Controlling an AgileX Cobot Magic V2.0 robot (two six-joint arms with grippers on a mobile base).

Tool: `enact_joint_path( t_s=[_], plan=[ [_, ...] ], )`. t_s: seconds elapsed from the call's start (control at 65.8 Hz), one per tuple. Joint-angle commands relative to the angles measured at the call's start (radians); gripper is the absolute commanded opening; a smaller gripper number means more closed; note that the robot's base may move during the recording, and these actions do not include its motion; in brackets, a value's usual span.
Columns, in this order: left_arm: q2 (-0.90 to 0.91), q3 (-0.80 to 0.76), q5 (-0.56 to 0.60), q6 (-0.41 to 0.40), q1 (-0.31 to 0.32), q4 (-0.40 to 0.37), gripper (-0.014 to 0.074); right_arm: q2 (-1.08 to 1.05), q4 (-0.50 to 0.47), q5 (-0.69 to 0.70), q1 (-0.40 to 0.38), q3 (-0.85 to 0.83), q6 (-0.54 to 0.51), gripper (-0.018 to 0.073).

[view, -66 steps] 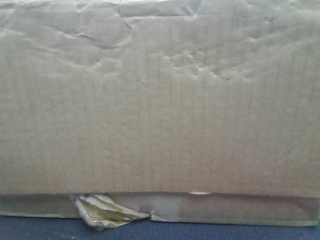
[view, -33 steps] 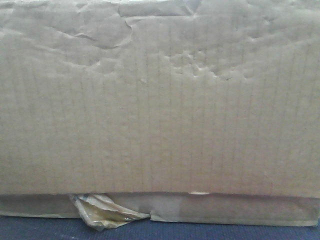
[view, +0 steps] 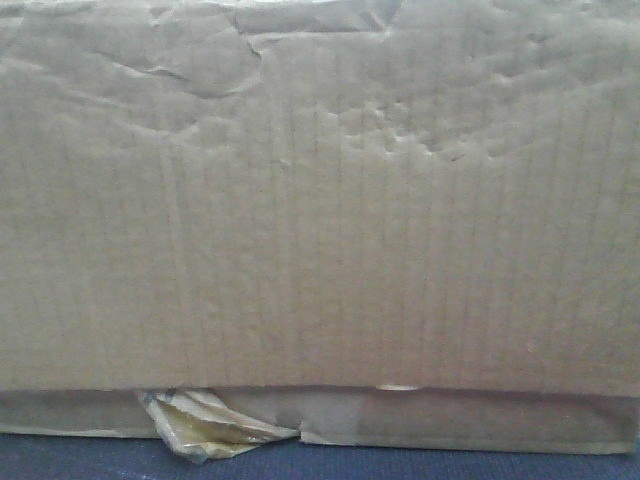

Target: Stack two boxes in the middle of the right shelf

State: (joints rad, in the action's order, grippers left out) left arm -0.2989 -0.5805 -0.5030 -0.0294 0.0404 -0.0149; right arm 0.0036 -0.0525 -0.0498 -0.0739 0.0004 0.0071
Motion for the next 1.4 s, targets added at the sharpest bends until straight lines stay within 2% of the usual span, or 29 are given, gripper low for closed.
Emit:
enact_joint_path(
  t_s=[0.0,0.046,0.198,0.395,0.532,0.654,0.7,0.806,0.882,1.034,1.186,1.278,1.384],
  plan=[
    [-0.140,-0.115,-0.105,0.000,0.002,-0.021,-0.0111,-0.004,-0.003,0.014,-0.003,0.000,-0.007,-0.0163],
    [-0.245,-0.194,-0.159,0.000,0.002,-0.021,-0.0111,-0.004,-0.003,0.014,-0.003,0.000,-0.007,-0.0163],
    [-0.475,-0.359,-0.200,0.000,0.002,-0.023,-0.0111,-0.004,-0.003,0.014,-0.003,0.000,-0.007,-0.0163],
    [-0.666,-0.465,-0.201,0.000,0.002,-0.027,-0.0111,-0.004,-0.003,0.014,-0.003,0.000,-0.007,-0.0163],
    [-0.792,-0.549,-0.304,0.000,-0.012,-0.027,-0.0111,-0.004,-0.003,0.014,-0.003,0.000,-0.007,-0.0163],
    [-0.888,-0.623,-0.393,0.029,-0.078,-0.056,-0.0111,-0.004,-0.003,0.014,-0.003,0.000,-0.007,-0.0163],
    [-0.913,-0.649,-0.424,0.095,-0.112,-0.095,-0.0111,-0.004,-0.003,0.014,-0.003,0.000,-0.007,-0.0163],
    [-0.969,-0.707,-0.515,0.267,-0.220,-0.247,-0.0111,-0.004,-0.003,0.014,-0.003,0.000,-0.007,-0.0163],
    [-0.992,-0.727,-0.555,0.335,-0.279,-0.285,-0.0111,-0.004,-0.003,0.014,-0.003,0.000,-0.007,-0.0163],
    [-1.012,-0.730,-0.555,0.345,-0.384,-0.253,-0.0111,-0.004,-0.003,0.014,-0.003,0.000,-0.007,-0.0163],
    [-1.014,-0.730,-0.520,0.345,-0.433,-0.188,-0.0101,-0.004,-0.003,0.014,-0.003,0.000,-0.007,-0.0163],
    [-1.018,-0.730,-0.513,0.350,-0.435,-0.184,-0.0022,-0.004,-0.003,0.014,-0.003,0.000,-0.007,-0.0163],
    [-1.048,-0.730,-0.510,0.394,-0.429,-0.184,0.0141,-0.004,-0.003,0.014,-0.003,0.000,-0.007,-0.0163]
  ],
)
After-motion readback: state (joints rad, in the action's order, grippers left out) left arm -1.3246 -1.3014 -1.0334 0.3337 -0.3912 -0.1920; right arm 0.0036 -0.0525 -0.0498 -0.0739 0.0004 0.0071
